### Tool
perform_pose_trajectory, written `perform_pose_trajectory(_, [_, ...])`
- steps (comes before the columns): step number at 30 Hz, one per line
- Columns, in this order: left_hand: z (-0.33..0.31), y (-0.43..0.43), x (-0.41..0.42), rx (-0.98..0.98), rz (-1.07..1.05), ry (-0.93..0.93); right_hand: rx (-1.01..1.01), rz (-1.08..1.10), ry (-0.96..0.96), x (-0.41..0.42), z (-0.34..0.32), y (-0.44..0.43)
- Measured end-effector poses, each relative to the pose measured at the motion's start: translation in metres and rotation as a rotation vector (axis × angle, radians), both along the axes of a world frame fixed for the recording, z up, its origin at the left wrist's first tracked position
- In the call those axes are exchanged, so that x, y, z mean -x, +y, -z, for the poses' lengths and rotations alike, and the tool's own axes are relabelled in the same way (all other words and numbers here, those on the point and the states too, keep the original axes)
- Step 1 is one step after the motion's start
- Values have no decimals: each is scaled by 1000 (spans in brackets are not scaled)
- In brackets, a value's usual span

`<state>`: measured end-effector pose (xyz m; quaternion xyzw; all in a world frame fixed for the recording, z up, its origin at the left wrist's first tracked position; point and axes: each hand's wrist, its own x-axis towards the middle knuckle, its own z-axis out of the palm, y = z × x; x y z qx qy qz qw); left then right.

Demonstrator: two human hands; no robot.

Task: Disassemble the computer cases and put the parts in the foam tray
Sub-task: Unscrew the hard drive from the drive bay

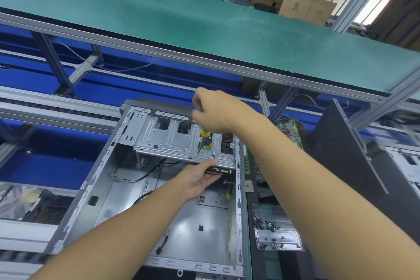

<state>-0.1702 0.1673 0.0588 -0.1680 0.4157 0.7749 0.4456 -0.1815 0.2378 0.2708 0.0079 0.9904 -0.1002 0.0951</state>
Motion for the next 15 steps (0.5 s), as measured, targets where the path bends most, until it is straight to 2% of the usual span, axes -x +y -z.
perform_pose_trajectory(3, [-1, 0, 0, 0, -3, -1, -99, 53, 148, 1, 8, -3])
perform_pose_trajectory(8, [-3, 0, -1, -3, -1, -15, 162, 53, -44, 2, 4, -3])
perform_pose_trajectory(9, [-3, 0, -1, -4, -1, -18, 115, 75, -53, 2, 5, -4])
perform_pose_trajectory(13, [-4, 0, -1, -3, 2, -21, -338, 168, 13, -4, 11, -11])
perform_pose_trajectory(15, [-4, 0, -1, -8, 4, -25, -395, 111, 100, -5, 13, -12])
